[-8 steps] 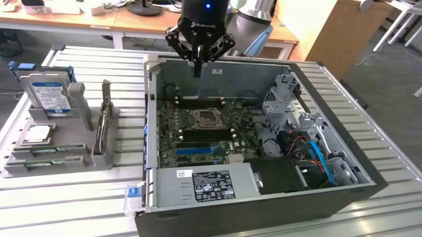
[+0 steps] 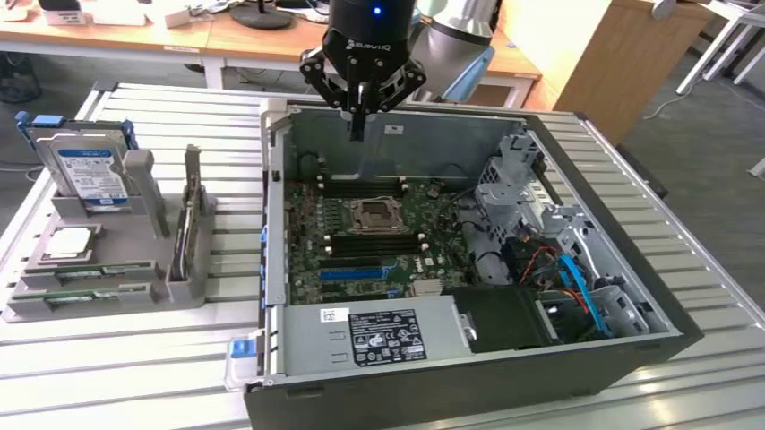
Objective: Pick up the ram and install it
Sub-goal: 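Reach for the ram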
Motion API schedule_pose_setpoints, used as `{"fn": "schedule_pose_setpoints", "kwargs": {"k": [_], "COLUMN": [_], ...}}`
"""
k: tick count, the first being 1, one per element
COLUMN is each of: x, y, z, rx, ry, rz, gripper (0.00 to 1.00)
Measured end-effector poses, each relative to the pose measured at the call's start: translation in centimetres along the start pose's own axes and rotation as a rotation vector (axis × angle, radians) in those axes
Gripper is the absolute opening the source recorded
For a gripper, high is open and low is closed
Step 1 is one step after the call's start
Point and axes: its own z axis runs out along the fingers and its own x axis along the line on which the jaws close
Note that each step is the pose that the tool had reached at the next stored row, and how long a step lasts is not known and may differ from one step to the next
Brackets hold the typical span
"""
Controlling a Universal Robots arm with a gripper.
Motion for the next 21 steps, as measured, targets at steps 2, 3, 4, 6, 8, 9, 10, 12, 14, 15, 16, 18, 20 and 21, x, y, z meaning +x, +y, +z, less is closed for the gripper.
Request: {"fn": "schedule_pose_setpoints", "kwargs": {"k": [2, 3, 4, 6, 8, 9, 10, 12, 14, 15, 16, 18, 20, 21], "x": [0.0, 0.0, 0.0, 0.2, 0.4, 0.6, 0.8, 1.2, 1.5, 1.7, 1.9, 2.3, 2.7, 2.9], "y": [0.00, 0.00, 0.00, -0.01, -0.03, -0.04, -0.06, -0.09, -0.11, -0.13, -0.14, -0.17, -0.20, -0.22], "z": [0.00, 0.00, 0.00, 0.01, 0.00, 0.00, -0.01, -0.01, -0.02, -0.02, -0.02, -0.03, -0.03, -0.04], "rx": [-0.0001, 0.0000, -0.0001, -0.0003, 0.0000, -0.0001, 0.0000, 0.0000, -0.0001, -0.0001, -0.0001, -0.0001, -0.0001, 0.0000], "ry": [0.0000, 0.0000, -0.0001, -0.0002, 0.0000, 0.0000, -0.0001, 0.0000, 0.0000, -0.0001, -0.0001, -0.0001, -0.0001, -0.0001], "rz": [0.000, 0.000, 0.000, 0.000, 0.000, 0.000, 0.000, 0.000, 0.000, 0.000, 0.000, 0.000, 0.000, 0.000], "gripper": [0.11, 0.11, 0.11, 0.11, 0.11, 0.11, 0.11, 0.11, 0.11, 0.11, 0.11, 0.11, 0.11, 0.11]}}
